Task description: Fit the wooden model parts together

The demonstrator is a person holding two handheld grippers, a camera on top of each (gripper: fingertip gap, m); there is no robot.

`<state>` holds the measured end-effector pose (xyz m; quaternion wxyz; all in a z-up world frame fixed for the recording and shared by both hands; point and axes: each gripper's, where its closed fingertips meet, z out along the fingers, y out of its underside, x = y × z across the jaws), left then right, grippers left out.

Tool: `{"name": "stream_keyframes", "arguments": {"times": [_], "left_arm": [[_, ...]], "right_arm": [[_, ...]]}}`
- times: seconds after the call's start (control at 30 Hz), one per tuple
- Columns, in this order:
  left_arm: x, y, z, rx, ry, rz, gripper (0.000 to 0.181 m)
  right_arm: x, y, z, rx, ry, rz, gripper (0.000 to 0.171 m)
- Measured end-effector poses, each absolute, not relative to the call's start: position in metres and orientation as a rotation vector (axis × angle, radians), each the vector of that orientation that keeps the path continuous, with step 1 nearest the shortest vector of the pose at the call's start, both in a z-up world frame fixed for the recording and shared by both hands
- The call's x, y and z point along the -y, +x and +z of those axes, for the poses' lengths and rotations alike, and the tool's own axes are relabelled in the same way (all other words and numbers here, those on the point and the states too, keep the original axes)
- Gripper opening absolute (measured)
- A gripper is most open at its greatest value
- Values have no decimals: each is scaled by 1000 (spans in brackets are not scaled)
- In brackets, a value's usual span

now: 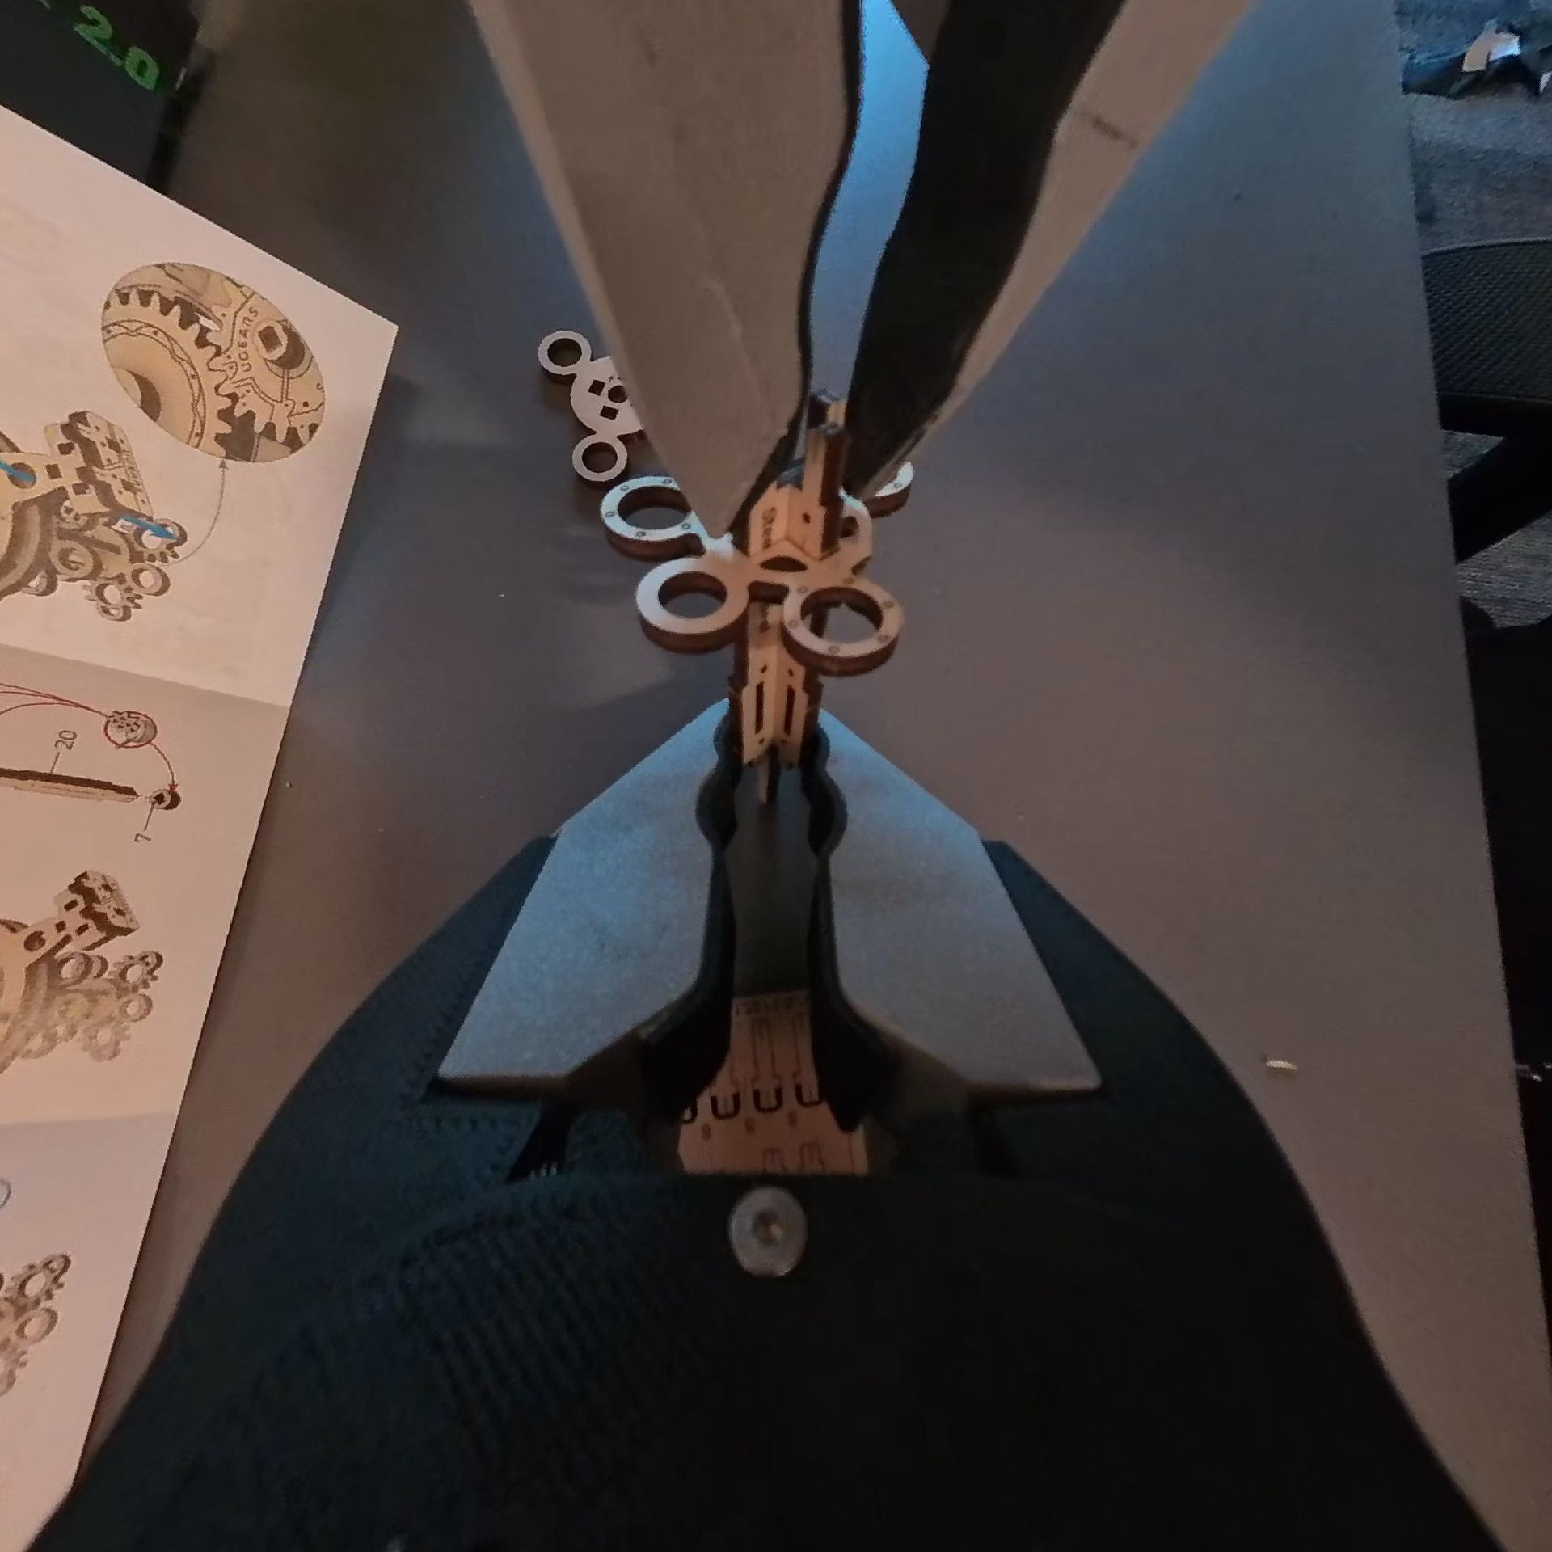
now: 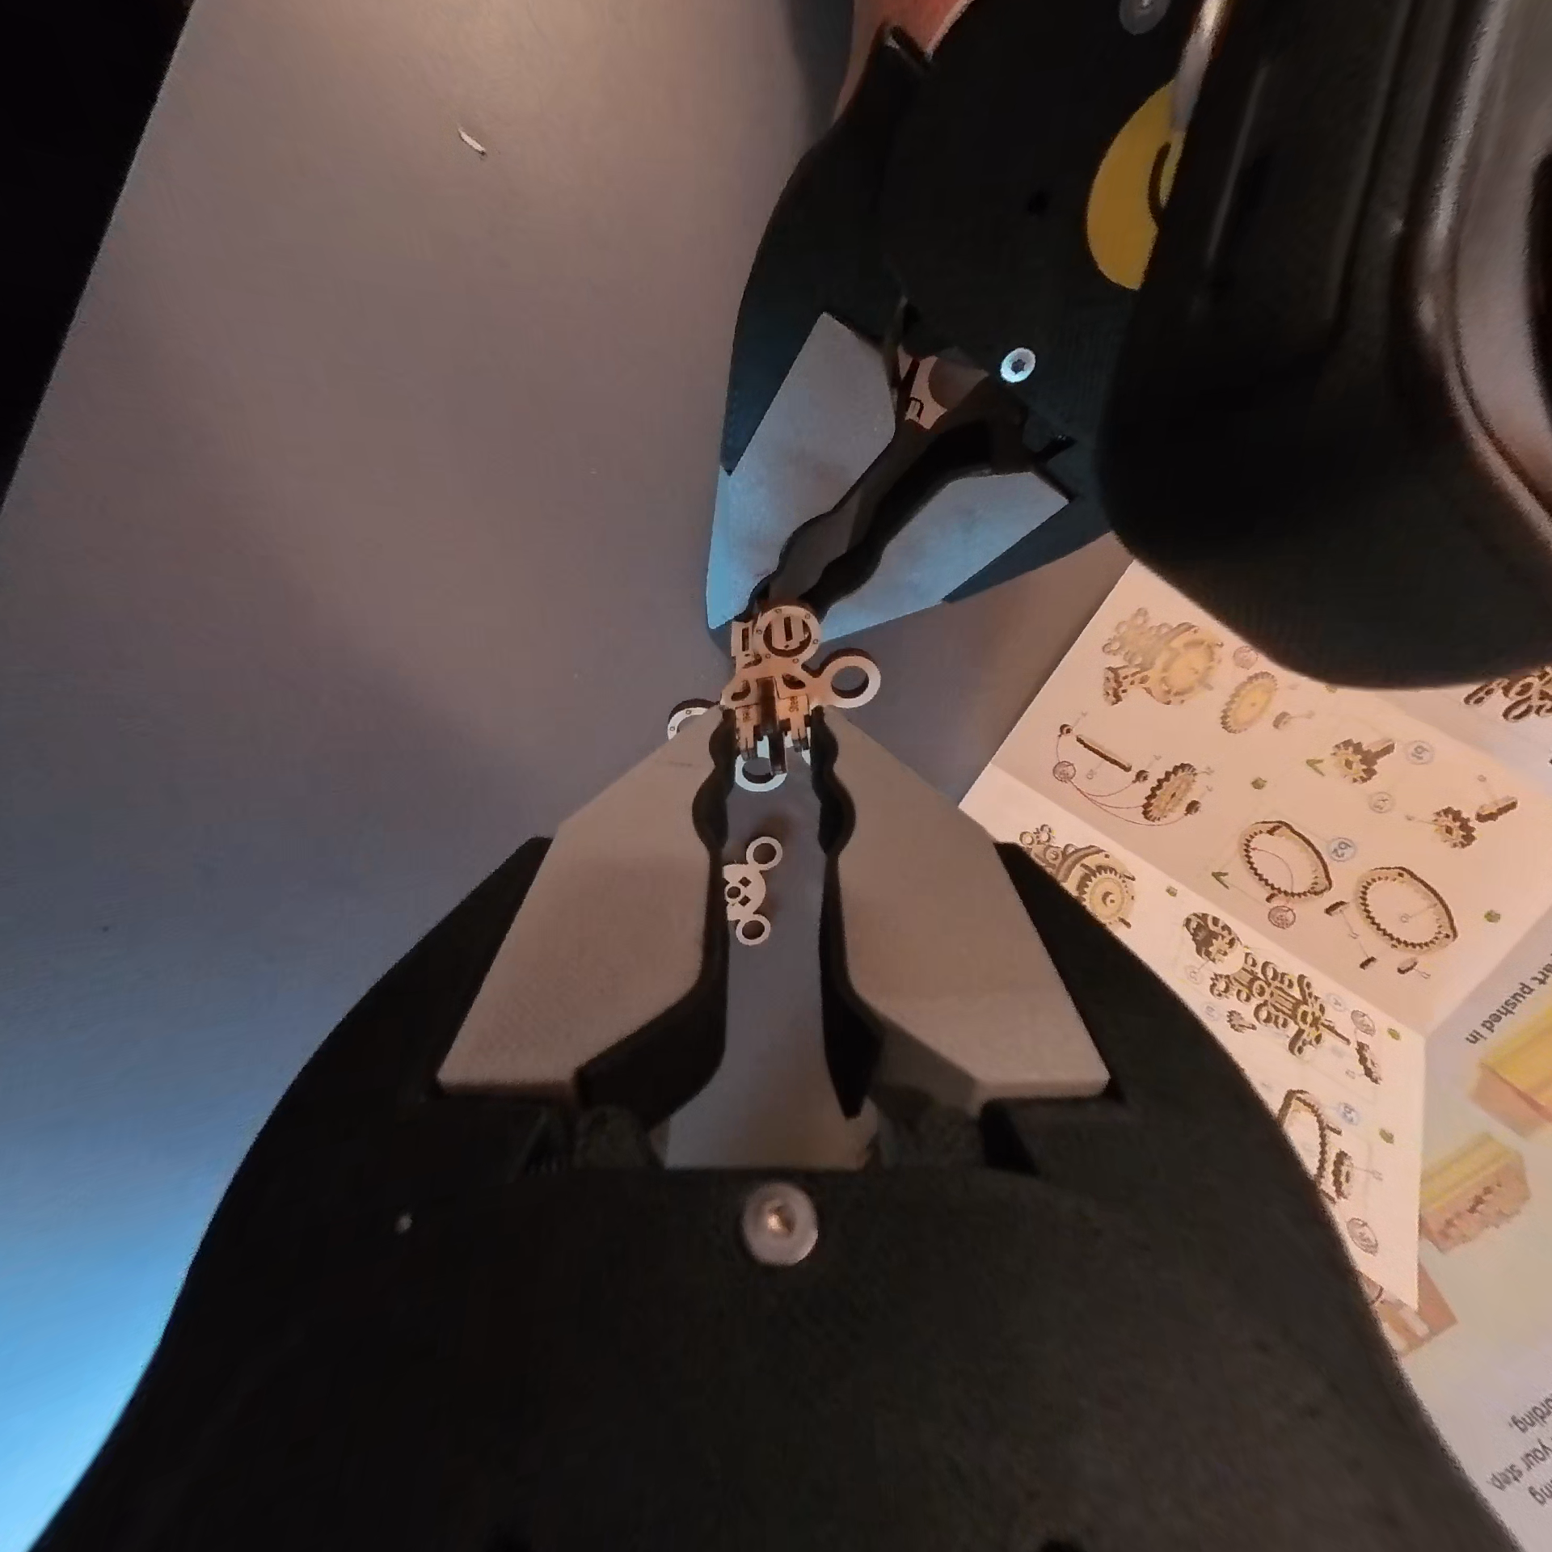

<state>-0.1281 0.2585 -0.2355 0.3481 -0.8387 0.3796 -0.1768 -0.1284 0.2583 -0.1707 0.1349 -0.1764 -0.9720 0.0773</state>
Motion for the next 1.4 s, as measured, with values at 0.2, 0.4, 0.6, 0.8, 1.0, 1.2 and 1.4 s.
{"name": "stream_keyframes", "arguments": {"times": [0.2,0.4,0.6,0.8,1.0,1.2,1.4], "left_arm": [[-258,-128,-236,-983,-2179,-468,12],[-257,-128,-236,-983,-2182,-473,11],[-257,-129,-236,-979,-2186,-477,11],[-257,-130,-236,-978,-2187,-477,11],[-257,-130,-236,-976,-2189,-480,11],[-257,-130,-236,-976,-2189,-480,11],[-256,-130,-236,-973,-2189,-480,11]], "right_arm": [[-259,-128,-173,2828,-478,202,13],[-258,-129,-175,2810,-460,253,13],[-259,-130,-177,2833,-450,240,13],[-258,-131,-177,2828,-468,292,13],[-258,-132,-178,2838,-470,327,13],[-257,-132,-181,2846,-462,333,13],[-256,-131,-182,2837,-468,347,13]]}}
